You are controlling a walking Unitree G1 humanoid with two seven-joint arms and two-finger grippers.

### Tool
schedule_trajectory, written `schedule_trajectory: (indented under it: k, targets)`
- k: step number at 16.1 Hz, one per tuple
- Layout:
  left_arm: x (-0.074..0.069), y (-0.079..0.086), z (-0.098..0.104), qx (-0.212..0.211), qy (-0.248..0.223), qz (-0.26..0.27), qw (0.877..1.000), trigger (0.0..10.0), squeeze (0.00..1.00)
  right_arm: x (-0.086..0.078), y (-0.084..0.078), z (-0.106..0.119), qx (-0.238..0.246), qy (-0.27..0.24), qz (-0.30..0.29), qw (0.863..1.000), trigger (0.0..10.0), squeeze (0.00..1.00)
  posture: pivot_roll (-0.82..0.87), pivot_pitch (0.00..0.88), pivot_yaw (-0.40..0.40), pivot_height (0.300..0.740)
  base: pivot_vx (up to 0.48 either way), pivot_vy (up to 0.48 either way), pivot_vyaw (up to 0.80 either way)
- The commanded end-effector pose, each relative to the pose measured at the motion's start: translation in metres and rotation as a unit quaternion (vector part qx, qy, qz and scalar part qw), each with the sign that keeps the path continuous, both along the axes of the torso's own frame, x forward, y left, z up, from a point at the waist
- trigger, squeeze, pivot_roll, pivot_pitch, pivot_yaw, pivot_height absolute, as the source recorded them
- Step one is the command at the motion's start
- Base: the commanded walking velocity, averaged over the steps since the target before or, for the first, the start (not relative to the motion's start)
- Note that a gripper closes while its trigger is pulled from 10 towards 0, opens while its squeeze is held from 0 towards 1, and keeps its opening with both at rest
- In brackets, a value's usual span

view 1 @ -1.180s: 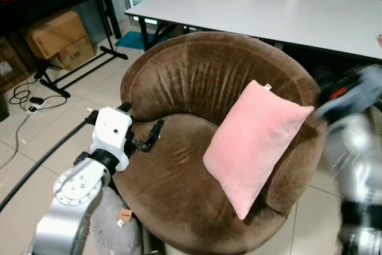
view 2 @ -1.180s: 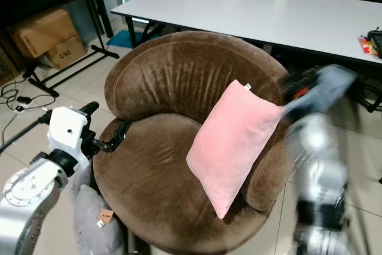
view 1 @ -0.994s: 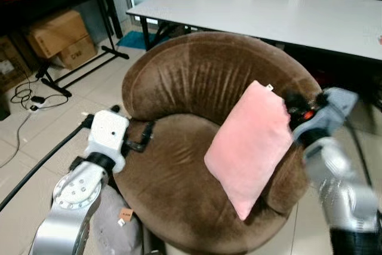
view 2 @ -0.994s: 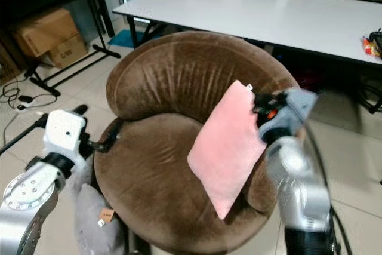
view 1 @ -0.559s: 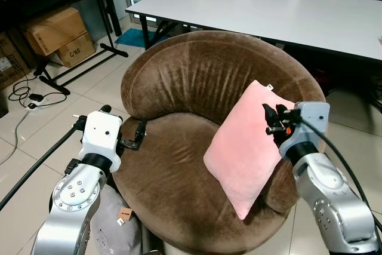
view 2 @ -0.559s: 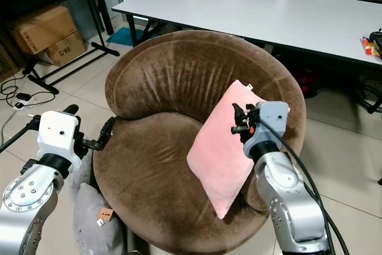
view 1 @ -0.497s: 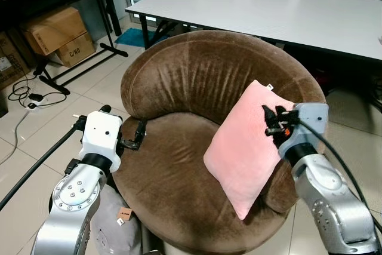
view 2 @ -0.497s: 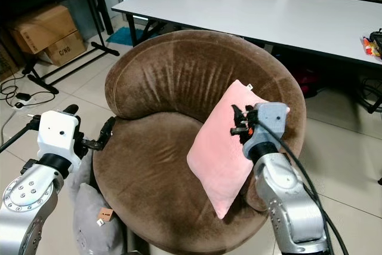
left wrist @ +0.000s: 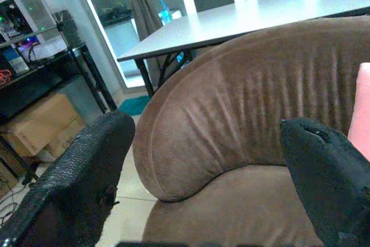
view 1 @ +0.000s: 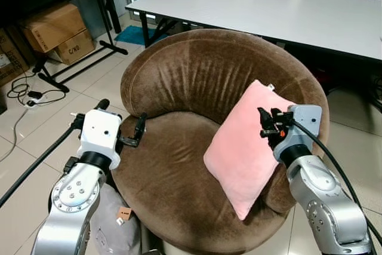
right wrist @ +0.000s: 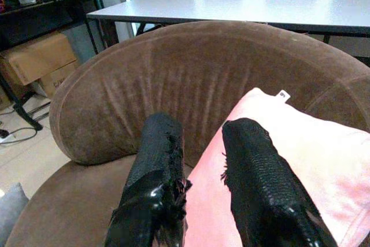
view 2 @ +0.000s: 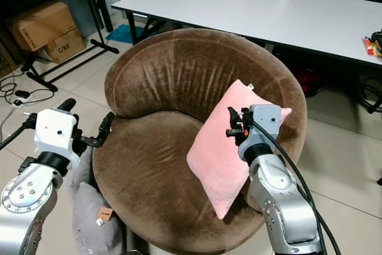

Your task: Move the pillow to the sofa from floor

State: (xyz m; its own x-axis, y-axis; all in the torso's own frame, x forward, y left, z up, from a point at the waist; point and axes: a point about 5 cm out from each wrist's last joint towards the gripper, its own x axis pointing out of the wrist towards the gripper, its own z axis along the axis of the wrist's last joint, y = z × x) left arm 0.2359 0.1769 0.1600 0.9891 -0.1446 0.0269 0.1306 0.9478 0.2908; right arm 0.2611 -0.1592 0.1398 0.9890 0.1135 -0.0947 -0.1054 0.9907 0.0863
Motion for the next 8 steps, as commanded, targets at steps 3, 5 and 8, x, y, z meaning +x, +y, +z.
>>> schedule_trajectory:
  k: [3,5,8]
  targets:
    - [-0.0013,0.0019,-0.0012,0.008,-0.001,0.007,1.000,10.0,0.00,0.0002,0.0004,0.0026,0.001,-0.001,0.003,1.000,10.0,0.00,-0.05,0.009,0.042,0.740,-0.082,0.000,0.00]
    - [-0.0015,0.0014,-0.0020,0.009,0.001,0.006,1.000,10.0,0.00,0.0014,0.0012,0.0029,0.001,0.000,0.004,1.000,10.0,0.00,-0.05,0.004,0.037,0.740,-0.249,0.000,0.00]
    - [-0.0021,0.0010,-0.0025,0.008,0.001,0.007,1.000,10.0,0.00,0.0026,0.0023,0.0028,0.000,0.002,0.008,1.000,10.0,0.00,-0.05,0.000,0.029,0.740,-0.259,0.000,0.00]
